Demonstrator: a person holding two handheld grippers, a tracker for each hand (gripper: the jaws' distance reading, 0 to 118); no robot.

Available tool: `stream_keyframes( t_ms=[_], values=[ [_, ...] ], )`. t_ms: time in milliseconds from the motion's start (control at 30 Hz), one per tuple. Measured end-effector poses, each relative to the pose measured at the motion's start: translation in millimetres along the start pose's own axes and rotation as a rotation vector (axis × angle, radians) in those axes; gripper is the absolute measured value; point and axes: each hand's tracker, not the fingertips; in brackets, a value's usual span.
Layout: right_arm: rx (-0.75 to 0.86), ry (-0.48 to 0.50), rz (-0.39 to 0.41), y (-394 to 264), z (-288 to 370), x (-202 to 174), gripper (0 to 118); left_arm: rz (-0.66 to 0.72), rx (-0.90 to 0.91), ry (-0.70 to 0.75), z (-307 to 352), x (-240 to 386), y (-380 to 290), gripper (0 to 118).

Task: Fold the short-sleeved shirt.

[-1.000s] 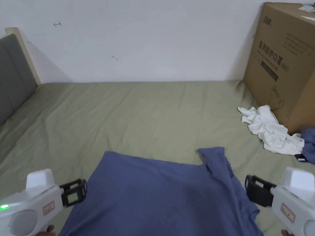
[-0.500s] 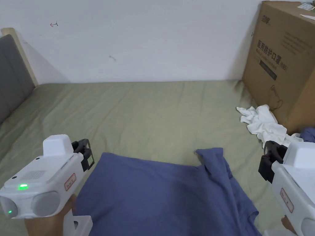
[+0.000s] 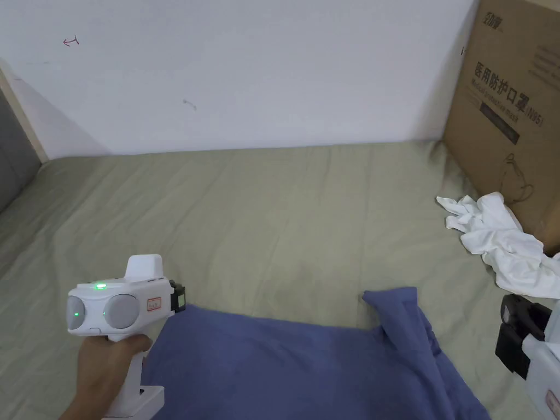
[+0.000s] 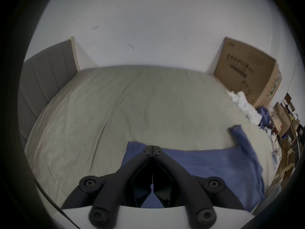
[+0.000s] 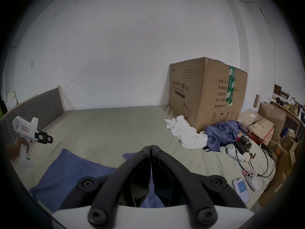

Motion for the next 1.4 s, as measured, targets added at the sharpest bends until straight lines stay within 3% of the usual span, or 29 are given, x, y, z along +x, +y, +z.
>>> stream_keyframes(
  t_ms=[67, 100, 167, 200, 233, 300, 367, 433, 500, 567, 600, 700, 800, 933, 967, 1033, 1167, 1300, 1400],
  values=[
    [-0.022, -0.007, 0.002, -4, -15, 0, 0, -0.03, -0.048, 0.023, -34, -2, 5, 9],
    [-0.033, -0.013, 0.005, -5, -21, 0, 0, -0.046, -0.085, 0.044, -48, -3, 7, 20],
    [-0.051, -0.018, 0.007, -9, -36, 1, 0, -0.073, -0.123, 0.051, -76, -6, 5, 65],
    [-0.062, -0.021, 0.009, -10, -43, 0, 0, -0.077, -0.163, 0.061, -88, -8, 5, 79],
    [-0.074, -0.024, 0.011, -12, -49, 0, 0, -0.076, -0.185, 0.082, -101, -10, 4, 87],
    [-0.084, -0.026, 0.012, -15, -60, 0, 0, -0.07, -0.223, 0.073, -116, -14, -1, 87],
    [-0.099, -0.025, 0.017, -19, -65, 0, 0, -0.023, -0.283, 0.092, -134, -21, -3, 81],
    [-0.109, -0.029, 0.023, -22, -71, -1, 0, 0.0, -0.316, 0.092, -146, -27, -5, 57],
    [-0.124, -0.028, 0.014, -25, -74, 0, 0, 0.002, -0.308, 0.058, -145, -26, -7, 49],
    [-0.142, -0.026, 0.001, -28, -78, 2, 0, -0.017, -0.289, 0.063, -136, -19, -7, 14],
    [-0.155, -0.025, -0.006, -28, -78, 2, 0, -0.036, -0.278, 0.052, -133, -16, -7, 3],
    [-0.239, -0.009, -0.048, -34, -96, 9, 2, -0.048, -0.259, 0.03, -118, -9, -5, 2],
    [-0.353, -0.01, -0.028, -50, -125, 21, 4, -0.03, -0.181, 0.012, -91, -7, -1, 2],
    [-0.496, 0.005, 0.031, -76, -167, 30, 56, -0.027, -0.132, -0.023, -49, -2, 2, 2],
    [-0.53, -0.001, 0.02, -82, -175, 30, 61, -0.035, -0.124, -0.024, -41, -1, 2, 2],
    [-0.572, 0.01, 0.009, -89, -188, 27, 63, -0.041, -0.113, -0.025, -30, 0, 2, 2],
    [-0.632, -0.028, 0.095, -95, -203, 8, 63, -0.036, -0.1, -0.039, -15, 2, 0, 2],
    [-0.675, 0.007, 0.083, -102, -213, 2, 62, -0.039, -0.1, -0.042, -22, -4, -3, 2],
    [-0.697, 0.004, 0.099, -104, -214, -3, 54, -0.035, -0.101, -0.043, -23, -6, -6, 2]
  ],
)
